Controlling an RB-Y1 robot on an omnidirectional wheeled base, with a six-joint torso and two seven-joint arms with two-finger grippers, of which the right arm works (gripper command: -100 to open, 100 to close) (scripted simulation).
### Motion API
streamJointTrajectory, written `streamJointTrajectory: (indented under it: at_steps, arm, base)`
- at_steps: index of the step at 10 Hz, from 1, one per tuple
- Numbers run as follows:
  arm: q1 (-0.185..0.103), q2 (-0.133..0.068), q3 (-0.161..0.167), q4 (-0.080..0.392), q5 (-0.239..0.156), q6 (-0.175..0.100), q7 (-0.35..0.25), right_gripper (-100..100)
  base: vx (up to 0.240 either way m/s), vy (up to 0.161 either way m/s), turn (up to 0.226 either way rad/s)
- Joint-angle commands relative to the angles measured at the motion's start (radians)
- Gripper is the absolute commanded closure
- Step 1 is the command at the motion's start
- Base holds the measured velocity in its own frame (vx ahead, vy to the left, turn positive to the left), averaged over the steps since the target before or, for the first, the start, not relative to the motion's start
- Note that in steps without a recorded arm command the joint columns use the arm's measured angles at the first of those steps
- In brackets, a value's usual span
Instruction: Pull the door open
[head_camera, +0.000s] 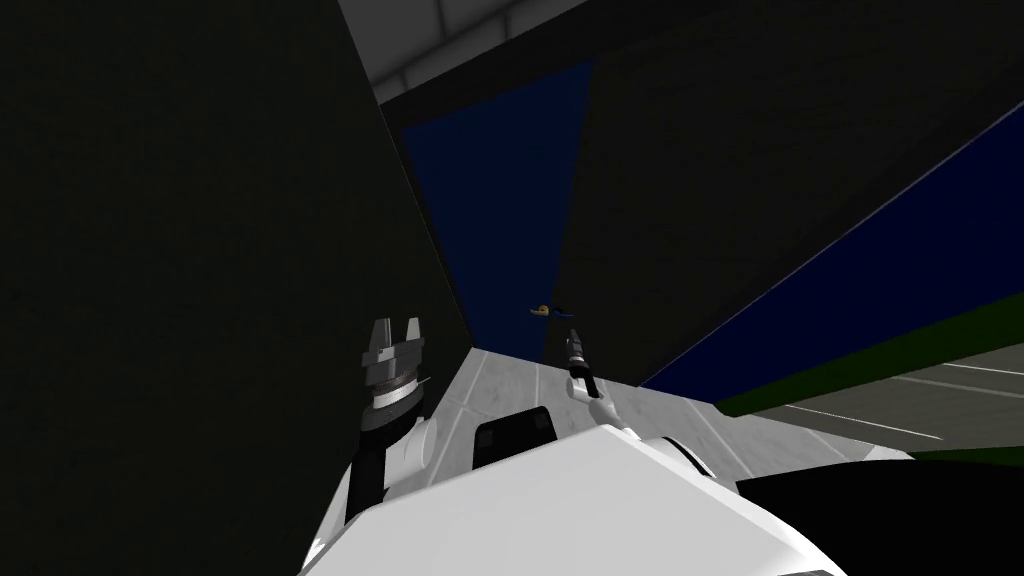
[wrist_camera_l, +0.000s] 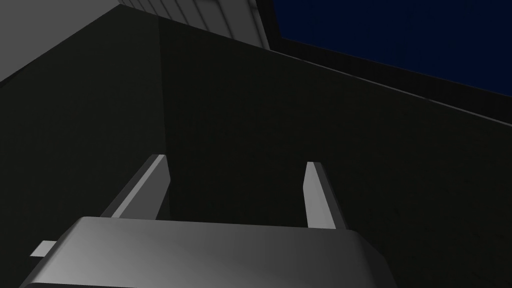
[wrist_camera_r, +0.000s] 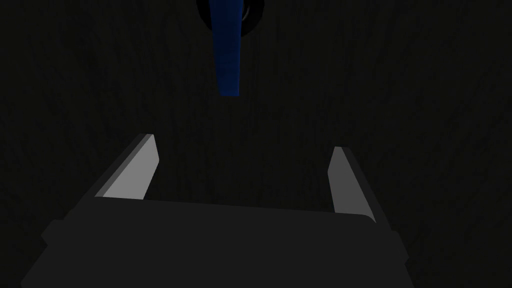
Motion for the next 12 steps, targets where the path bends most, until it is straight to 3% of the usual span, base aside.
streamJointTrajectory:
  at_steps: [1, 4, 5, 6, 8, 10, 12]
  arm:
    - [-0.011, 0.001, -0.003, 0.031, -0.006, -0.006, 0.003, -100]
    - [-0.033, -0.001, -0.011, 0.090, -0.019, -0.015, 0.006, -100]
    - [-0.024, 0.000, -0.010, 0.071, -0.017, -0.010, 0.007, -100]
    - [0.004, -0.026, -0.023, 0.086, -0.026, -0.014, -0.010, -100]
    - [0.004, -0.026, -0.023, 0.088, -0.026, -0.014, -0.010, -100]
    - [0.047, -0.071, -0.043, 0.109, -0.039, -0.022, -0.044, -100]
    - [0.047, -0.071, -0.043, 0.118, -0.039, -0.022, -0.044, -100]
  base:
    - [0.088, -0.032, 0.065]
    - [0.080, -0.028, 0.060]
    - [0.037, -0.013, 0.011]
    - [-0.015, 0.003, -0.087]
    - [-0.026, 0.008, -0.018]
    - [-0.012, 0.024, -0.047]
    - [0.001, 0.010, -0.015]
